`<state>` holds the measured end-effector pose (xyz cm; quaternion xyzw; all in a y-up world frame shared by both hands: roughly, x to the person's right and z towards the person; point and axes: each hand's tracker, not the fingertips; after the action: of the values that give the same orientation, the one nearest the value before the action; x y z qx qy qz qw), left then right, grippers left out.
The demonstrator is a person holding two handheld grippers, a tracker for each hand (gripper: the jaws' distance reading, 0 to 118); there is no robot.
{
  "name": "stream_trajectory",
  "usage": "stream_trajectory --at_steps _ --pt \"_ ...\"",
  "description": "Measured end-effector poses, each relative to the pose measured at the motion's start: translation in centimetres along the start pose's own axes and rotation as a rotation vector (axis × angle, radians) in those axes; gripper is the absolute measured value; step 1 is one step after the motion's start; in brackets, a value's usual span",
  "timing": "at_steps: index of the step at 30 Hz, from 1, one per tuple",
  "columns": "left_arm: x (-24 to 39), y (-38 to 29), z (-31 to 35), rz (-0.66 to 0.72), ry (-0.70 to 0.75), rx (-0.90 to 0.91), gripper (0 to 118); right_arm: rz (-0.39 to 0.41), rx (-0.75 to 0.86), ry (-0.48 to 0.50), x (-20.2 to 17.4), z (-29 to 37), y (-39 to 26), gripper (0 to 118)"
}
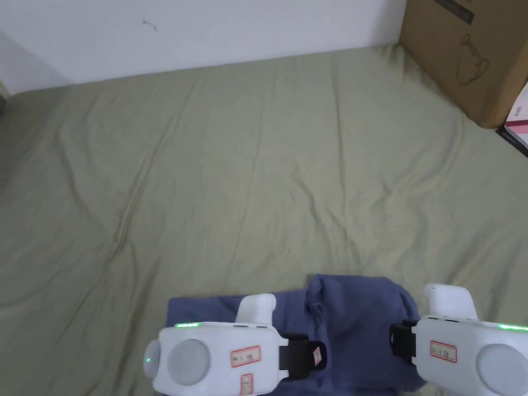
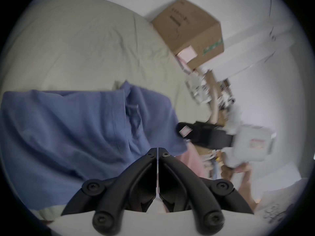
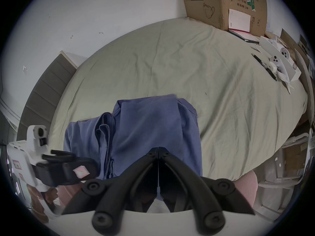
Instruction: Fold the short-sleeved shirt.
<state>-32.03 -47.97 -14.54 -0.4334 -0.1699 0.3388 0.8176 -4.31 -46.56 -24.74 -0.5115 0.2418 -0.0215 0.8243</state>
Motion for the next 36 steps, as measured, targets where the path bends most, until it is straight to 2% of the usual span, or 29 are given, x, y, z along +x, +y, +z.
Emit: stream_trajectory --at_steps 2,5,6,7,8,9,10,11,12,14,16,20,21,22,23,24,25,27,29,30,32,36 --pt "-1.3 0.2 2.9 0.058 -0.071 0.068 1 0.01 0.002 -0.001 -0.5 0.1 0.2 1" --pt "-4.5 0.2 8.0 0.108 -0.05 0.159 2 0.032 0.005 0.005 -1.5 0.2 0.3 1" --pt "-5.9 -0.2 9.8 0.128 -0.022 0.19 5 0.043 0.005 0.007 -1.9 0.2 0.3 1" --pt "-7.1 -0.4 11.1 0.141 0.011 0.204 15 0.052 0.004 0.008 -2.2 0.1 0.4 1" --pt "-8.4 -0.8 12.6 0.161 0.056 0.208 32 0.063 0.002 0.01 -2.6 0.0 0.4 1" --pt "-9.9 -1.0 13.7 0.184 0.102 0.21 61 0.07 -0.001 0.011 -3.0 -0.1 0.5 1" --pt "-11.1 -1.3 14.7 0.203 0.134 0.2 84 0.078 -0.004 0.014 -3.3 -0.2 0.5 1" --pt "-12.4 -1.6 15.5 0.216 0.158 0.189 101 0.086 -0.007 0.016 -3.8 -0.4 0.5 1" --pt "-13.5 -2.1 15.9 0.239 0.166 0.196 110 0.095 -0.015 0.017 -4.2 -0.6 0.6 1" --pt "-15.3 -2.7 16.4 0.305 0.165 0.219 109 0.117 -0.029 0.018 -5.0 -1.0 0.6 1" --pt "-17.2 -3.2 16.1 0.365 0.087 0.27 109 0.138 -0.039 0.02 -5.8 -1.3 0.6 1" --pt "-17.6 -3.9 12.5 0.514 -0.107 0.233 109 0.179 -0.055 0.035 -7.5 -1.8 0.7 1" --pt "-20.6 -3.9 11.7 0.508 -0.152 0.258 106 0.189 -0.06 0.035 -7.8 -1.9 0.7 1" --pt "-20.7 -3.7 11.3 0.506 -0.187 0.272 83 0.196 -0.064 0.036 -8.0 -2.0 0.7 1" --pt "-20.8 -3.3 10.8 0.514 -0.216 0.267 29 0.204 -0.067 0.038 -8.2 -2.1 0.6 1" --pt "-21.0 -3.1 10.6 0.522 -0.195 0.26 10 0.209 -0.069 0.04 -8.3 -2.1 0.6 1" --pt "-18.7 -3.0 10.3 0.537 -0.188 0.25 10 0.213 -0.074 0.04 -8.5 -2.1 0.6 1" --pt "-18.6 -2.8 9.1 0.523 -0.008 0.175 10 0.219 -0.079 0.04 -8.6 -2.1 0.5 1" --pt "-19.9 -2.6 10.2 0.523 -0.121 0.205 10 0.222 -0.083 0.033 -8.6 -2.1 0.5 1" --pt "-19.8 -2.7 10.8 0.537 -0.126 0.211 10 0.221 -0.083 0.029 -8.5 -2.0 0.5 1" --pt "-20.2 -2.9 12.3 0.494 -0.097 0.223 10 0.215 -0.085 0.024 -8.3 -2.1 0.5 1" --pt "-21.9 -4.0 16.3 0.509 -0.018 0.266 10 0.2 -0.091 0.009 -7.9 -2.4 0.6 1"
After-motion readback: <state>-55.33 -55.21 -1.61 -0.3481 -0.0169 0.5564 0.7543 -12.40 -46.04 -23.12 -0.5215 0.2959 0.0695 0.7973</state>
